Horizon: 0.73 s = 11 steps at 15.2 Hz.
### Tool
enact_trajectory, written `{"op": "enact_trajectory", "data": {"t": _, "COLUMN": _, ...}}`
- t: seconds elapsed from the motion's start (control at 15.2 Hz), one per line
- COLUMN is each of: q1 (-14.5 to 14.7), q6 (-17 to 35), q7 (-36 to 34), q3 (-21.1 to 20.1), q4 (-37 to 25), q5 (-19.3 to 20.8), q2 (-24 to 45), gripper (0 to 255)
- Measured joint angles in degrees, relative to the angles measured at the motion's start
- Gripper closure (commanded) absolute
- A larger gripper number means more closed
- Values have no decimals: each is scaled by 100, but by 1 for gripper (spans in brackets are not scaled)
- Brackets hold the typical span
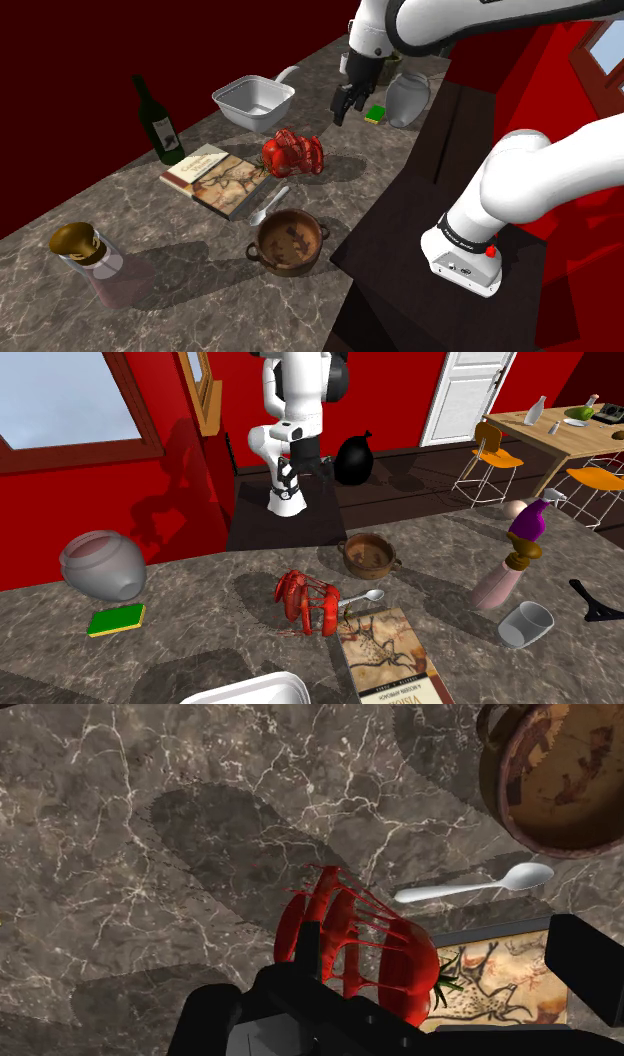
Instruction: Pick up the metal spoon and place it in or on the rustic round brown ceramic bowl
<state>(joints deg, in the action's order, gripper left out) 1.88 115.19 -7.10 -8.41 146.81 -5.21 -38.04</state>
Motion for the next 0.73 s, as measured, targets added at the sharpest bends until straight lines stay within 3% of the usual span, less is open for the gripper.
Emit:
{"op": "enact_trajectory", "data": {"t": 0.4, "q1": 129, "q6": 1177, "q7": -388, "q3": -511, "q4": 125, "q5": -65, "q2": 983, "gripper": 0}}
{"op": "enact_trajectory", "data": {"t": 0.73, "q1": 133, "q6": 2112, "q7": -824, "q3": -953, "q4": 15, "q5": 116, "q2": 1990, "gripper": 0}}
